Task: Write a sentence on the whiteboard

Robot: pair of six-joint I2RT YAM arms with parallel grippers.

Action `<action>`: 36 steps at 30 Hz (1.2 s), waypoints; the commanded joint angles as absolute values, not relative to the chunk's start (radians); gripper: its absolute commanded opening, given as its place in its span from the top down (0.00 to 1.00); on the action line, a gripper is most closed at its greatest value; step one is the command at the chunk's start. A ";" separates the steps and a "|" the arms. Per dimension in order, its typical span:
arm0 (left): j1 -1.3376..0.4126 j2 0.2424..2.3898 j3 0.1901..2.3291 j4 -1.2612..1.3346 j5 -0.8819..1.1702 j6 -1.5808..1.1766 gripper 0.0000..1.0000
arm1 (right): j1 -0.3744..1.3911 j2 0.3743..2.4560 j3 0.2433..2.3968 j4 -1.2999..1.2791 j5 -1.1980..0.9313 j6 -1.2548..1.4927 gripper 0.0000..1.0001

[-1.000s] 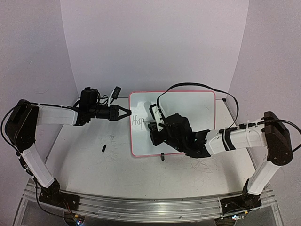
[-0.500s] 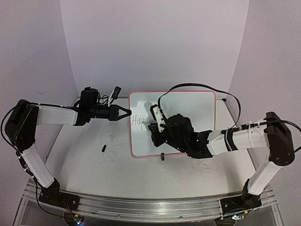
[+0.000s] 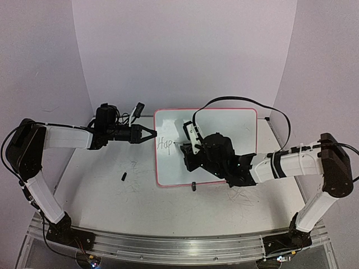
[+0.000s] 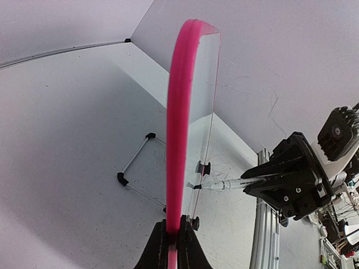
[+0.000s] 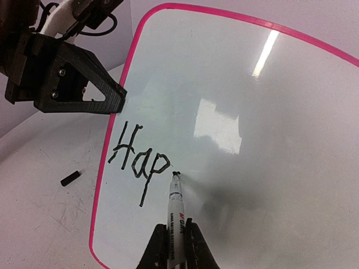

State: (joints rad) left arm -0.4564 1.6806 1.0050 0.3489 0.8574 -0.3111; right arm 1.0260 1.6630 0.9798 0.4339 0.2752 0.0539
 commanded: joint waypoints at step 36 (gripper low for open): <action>-0.472 1.642 1.004 0.377 0.901 -0.308 1.00 | 1.040 1.670 0.964 0.412 0.293 0.108 1.00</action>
State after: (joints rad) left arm -0.4564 1.6806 1.0050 0.3489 0.8600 -0.3111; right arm 1.0351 1.6703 0.9775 0.4252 0.2897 0.0838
